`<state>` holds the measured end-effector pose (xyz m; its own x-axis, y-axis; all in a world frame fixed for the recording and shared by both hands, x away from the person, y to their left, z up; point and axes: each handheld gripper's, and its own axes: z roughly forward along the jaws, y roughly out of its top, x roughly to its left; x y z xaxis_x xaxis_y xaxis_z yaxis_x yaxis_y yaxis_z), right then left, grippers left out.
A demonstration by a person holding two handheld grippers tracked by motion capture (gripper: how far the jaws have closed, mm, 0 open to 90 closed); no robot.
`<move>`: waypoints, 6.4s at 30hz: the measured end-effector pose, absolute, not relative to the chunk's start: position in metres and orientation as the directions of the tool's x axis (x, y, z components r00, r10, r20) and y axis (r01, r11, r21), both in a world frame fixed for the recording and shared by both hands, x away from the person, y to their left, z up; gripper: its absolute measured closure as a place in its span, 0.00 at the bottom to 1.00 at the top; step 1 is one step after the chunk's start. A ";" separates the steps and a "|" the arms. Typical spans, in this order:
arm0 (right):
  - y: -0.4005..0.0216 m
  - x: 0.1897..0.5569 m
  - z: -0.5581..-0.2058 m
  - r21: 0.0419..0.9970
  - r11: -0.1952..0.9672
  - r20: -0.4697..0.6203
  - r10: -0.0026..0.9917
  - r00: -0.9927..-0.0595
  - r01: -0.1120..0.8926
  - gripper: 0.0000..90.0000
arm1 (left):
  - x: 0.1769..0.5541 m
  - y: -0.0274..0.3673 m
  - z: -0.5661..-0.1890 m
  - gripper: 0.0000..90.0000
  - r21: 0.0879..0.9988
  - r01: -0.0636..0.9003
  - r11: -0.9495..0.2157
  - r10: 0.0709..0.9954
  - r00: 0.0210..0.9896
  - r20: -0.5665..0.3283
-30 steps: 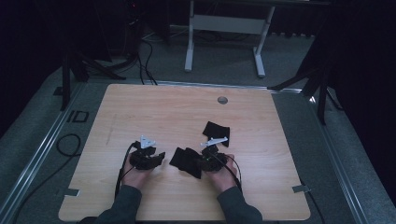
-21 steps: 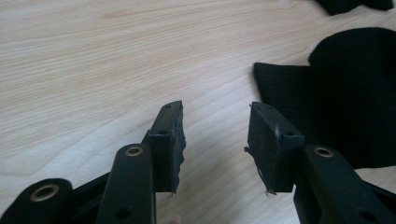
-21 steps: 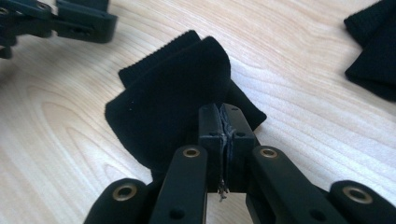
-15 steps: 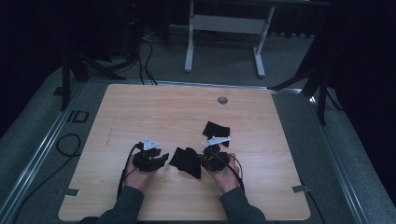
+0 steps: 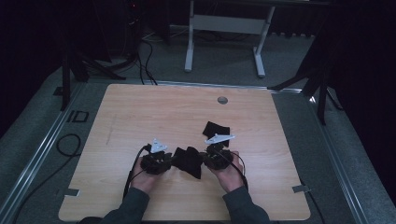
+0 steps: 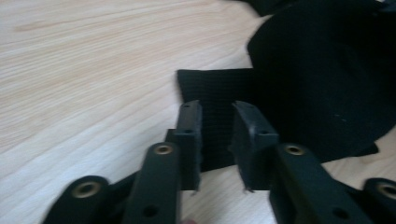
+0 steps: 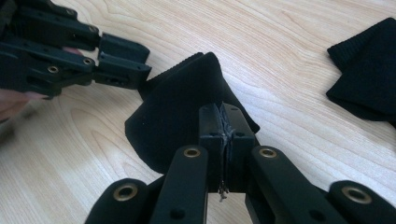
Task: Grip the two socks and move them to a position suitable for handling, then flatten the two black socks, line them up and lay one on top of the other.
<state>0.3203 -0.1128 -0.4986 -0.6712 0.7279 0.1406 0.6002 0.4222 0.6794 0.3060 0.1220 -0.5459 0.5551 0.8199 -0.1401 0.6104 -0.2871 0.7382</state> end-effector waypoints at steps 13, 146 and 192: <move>-0.119 0.317 -0.498 0.687 0.418 0.150 0.719 -0.678 0.595 0.98 | 0.303 0.101 -0.556 1.00 0.714 0.603 -0.356 0.797 0.595 -0.106; -0.158 0.435 -0.517 0.594 0.370 0.034 0.875 -0.482 0.714 0.77 | 0.300 0.138 -0.549 0.67 0.727 0.599 -0.335 0.812 0.575 -0.100; -0.123 0.396 -0.470 0.613 0.430 0.131 0.773 -0.621 0.663 0.96 | 0.303 0.140 -0.551 0.67 0.721 0.611 -0.327 0.819 0.564 -0.107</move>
